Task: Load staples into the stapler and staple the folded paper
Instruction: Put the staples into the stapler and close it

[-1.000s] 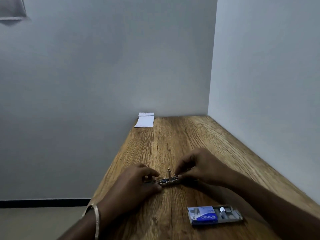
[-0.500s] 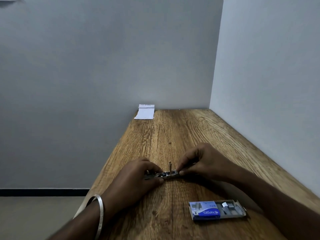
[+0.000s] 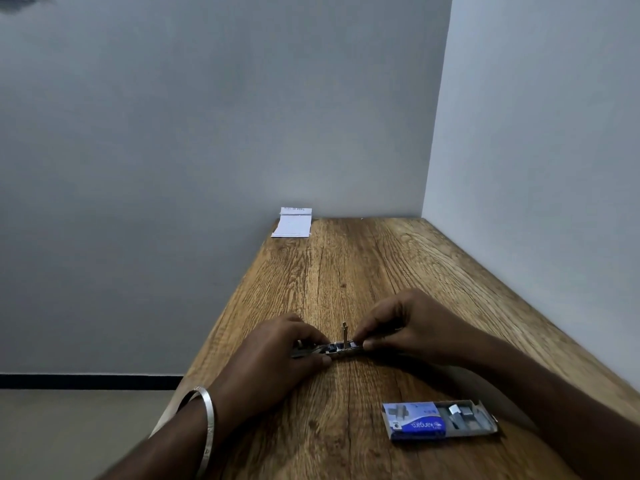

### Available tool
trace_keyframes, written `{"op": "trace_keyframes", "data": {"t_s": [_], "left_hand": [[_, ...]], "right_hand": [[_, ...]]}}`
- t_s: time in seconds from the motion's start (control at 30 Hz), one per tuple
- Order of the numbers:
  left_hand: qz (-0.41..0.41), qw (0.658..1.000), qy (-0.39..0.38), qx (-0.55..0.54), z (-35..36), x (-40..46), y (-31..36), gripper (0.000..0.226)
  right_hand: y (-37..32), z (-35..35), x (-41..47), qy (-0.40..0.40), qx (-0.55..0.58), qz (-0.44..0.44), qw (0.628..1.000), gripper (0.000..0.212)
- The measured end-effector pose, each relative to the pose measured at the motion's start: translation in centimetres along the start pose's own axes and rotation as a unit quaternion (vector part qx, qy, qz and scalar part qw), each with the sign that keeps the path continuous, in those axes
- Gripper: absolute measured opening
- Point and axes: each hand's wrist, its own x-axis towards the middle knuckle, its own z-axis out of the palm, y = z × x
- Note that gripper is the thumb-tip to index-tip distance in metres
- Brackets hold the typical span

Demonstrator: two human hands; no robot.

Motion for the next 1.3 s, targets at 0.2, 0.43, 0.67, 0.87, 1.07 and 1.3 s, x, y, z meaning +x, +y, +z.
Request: {"op": "trace_keyframes", "data": {"t_s": [0.2, 0.43, 0.67, 0.87, 1.07, 1.3], "left_hand": [[0.0, 1.0, -0.001, -0.004, 0.0, 0.0, -0.1, 0.022], [-0.004, 1.0, -0.001, -0.007, 0.0, 0.0, -0.2, 0.022], [-0.009, 1.0, -0.002, -0.015, 0.1, 0.1, -0.2, 0.019], [-0.008, 1.0, 0.0, -0.016, 0.0, 0.1, -0.1, 0.018], [-0.008, 1.0, -0.003, -0.016, 0.0, 0.0, -0.2, 0.019], [-0.01, 1.0, -0.005, -0.004, -0.1, 0.0, -0.2, 0.021]], "right_hand": [[0.1, -0.1, -0.1, -0.031, -0.048, -0.011, 0.998, 0.019], [0.6, -1.3, -1.0, -0.034, -0.044, 0.02, 0.998, 0.019], [1.1, -2.1, -2.1, -0.044, -0.051, 0.039, 0.997, 0.026], [1.8, -2.8, -2.7, -0.011, -0.021, 0.044, 0.999, 0.023], [1.5, -2.8, -3.0, 0.044, -0.021, 0.04, 0.998, 0.013], [-3.1, -0.7, -0.2, 0.068, -0.105, -0.082, 0.989, 0.025]]}}
